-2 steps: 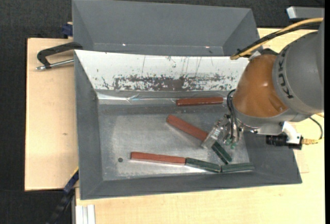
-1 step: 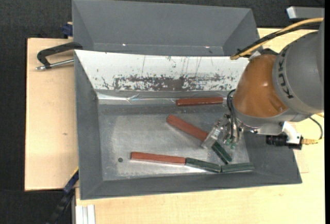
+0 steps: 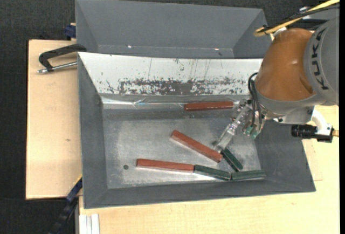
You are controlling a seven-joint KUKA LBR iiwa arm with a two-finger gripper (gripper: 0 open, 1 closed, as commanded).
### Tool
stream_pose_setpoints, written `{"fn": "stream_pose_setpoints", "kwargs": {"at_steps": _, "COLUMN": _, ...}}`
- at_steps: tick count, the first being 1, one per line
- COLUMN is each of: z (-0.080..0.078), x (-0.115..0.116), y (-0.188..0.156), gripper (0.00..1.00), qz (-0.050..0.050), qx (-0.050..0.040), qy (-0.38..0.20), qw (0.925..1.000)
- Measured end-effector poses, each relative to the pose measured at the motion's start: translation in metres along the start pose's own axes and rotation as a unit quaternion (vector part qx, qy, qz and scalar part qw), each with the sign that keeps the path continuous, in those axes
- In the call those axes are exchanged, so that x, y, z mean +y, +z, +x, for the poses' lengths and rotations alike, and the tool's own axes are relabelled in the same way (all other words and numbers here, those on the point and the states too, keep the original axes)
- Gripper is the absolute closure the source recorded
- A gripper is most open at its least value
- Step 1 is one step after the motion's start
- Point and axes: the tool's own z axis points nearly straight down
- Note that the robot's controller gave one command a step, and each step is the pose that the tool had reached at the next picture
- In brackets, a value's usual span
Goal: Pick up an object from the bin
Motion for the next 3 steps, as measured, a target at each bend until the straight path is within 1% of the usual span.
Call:
{"fn": "stream_pose_setpoints", "kwargs": {"at_steps": 1, "z": 0.0, "x": 0.008, "y": -0.05, "gripper": 0.0, "qz": -0.004, "qx": -0.0053, "qy": 0.007, "qw": 1.0}}
{"fn": "stream_pose_setpoints", "kwargs": {"at_steps": 2, "z": 0.007, "x": 0.007, "y": 0.006, "gripper": 0.0, "qz": -0.002, "qx": -0.003, "qy": 0.027, "qw": 0.9996}}
{"fn": "stream_pose_setpoints", "kwargs": {"at_steps": 3, "z": 0.015, "x": 0.011, "y": 0.07, "gripper": 0.0, "qz": -0.001, "qx": -0.001, "qy": -0.037, "qw": 0.9993}}
